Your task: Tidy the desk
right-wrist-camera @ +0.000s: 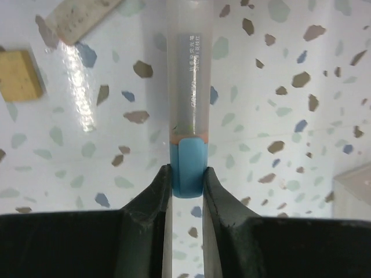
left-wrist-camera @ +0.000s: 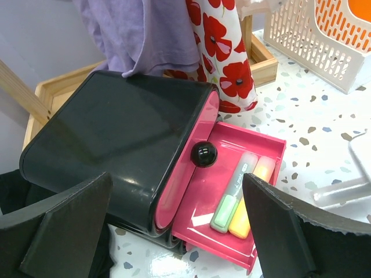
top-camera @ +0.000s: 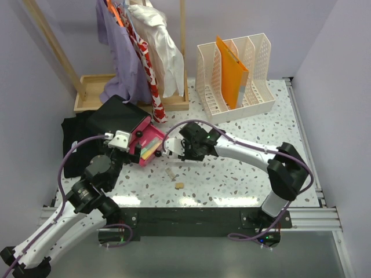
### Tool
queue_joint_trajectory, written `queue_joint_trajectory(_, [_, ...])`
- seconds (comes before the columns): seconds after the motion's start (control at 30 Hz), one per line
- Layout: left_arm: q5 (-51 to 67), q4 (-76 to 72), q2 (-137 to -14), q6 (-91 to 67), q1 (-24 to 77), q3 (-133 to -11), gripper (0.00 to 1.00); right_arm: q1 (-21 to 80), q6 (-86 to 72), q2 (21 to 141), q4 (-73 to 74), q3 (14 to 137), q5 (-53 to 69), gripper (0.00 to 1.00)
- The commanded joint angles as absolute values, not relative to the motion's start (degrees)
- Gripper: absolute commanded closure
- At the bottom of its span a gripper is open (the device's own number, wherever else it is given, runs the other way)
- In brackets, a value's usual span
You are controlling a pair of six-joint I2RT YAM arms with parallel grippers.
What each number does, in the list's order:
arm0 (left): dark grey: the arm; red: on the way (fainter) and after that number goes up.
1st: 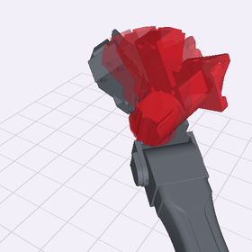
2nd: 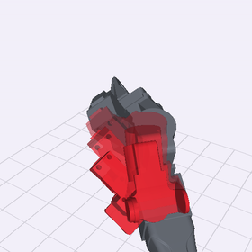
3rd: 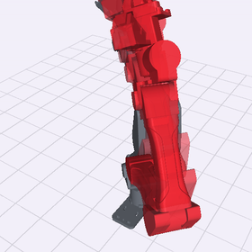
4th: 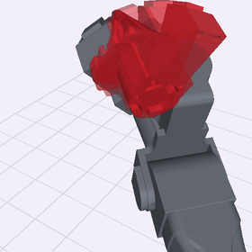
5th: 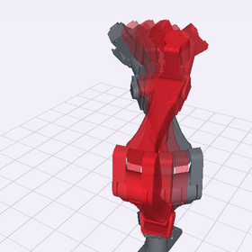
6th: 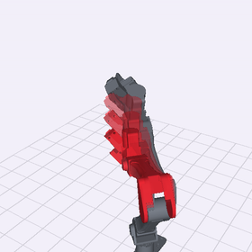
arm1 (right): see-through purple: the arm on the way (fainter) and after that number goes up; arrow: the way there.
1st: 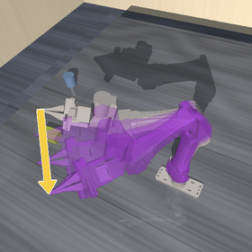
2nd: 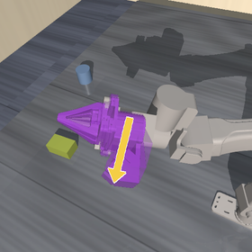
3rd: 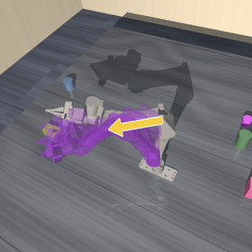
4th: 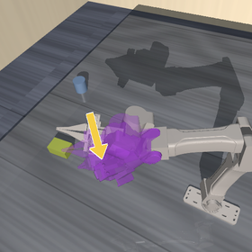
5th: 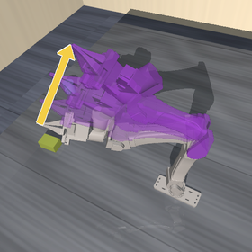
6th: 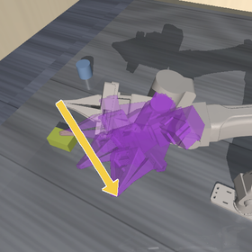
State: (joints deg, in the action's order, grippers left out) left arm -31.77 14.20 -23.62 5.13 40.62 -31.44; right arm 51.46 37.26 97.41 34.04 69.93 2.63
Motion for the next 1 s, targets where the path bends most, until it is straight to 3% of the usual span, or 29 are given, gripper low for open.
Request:
queue_joint_trajectory(0.0, [-32.7, 10.6, -22.2, 5.3, 40.5, -31.2, 0.0, 50.0, 46.9, 91.6, 41.0, 71.1, 3.2, 1.0])
queue_joint_trajectory(0.27, [-35.7, 10.5, -19.0, 5.4, 40.5, -31.0, 0.0, 50.6, 57.2, 92.4, 43.9, 83.4, -3.2, 1.0])
queue_joint_trajectory(0.53, [-39.3, 10.5, -16.9, 5.6, 40.5, -31.0, 0.0, 55.9, 62.3, 100.7, 40.7, 96.0, -9.4, 1.0])
queue_joint_trajectory(0.77, [-40.5, 10.3, -16.3, 6.1, 40.5, -30.8, 0.0, 61.3, 65.7, 107.6, 34.0, 99.2, -15.1, 0.94])
queue_joint_trajectory(0.97, [-40.1, 9.9, -16.5, 6.2, 40.4, -30.7, 0.0, 63.6, 64.9, 111.4, 28.5, 100.2, -17.7, 0.79])
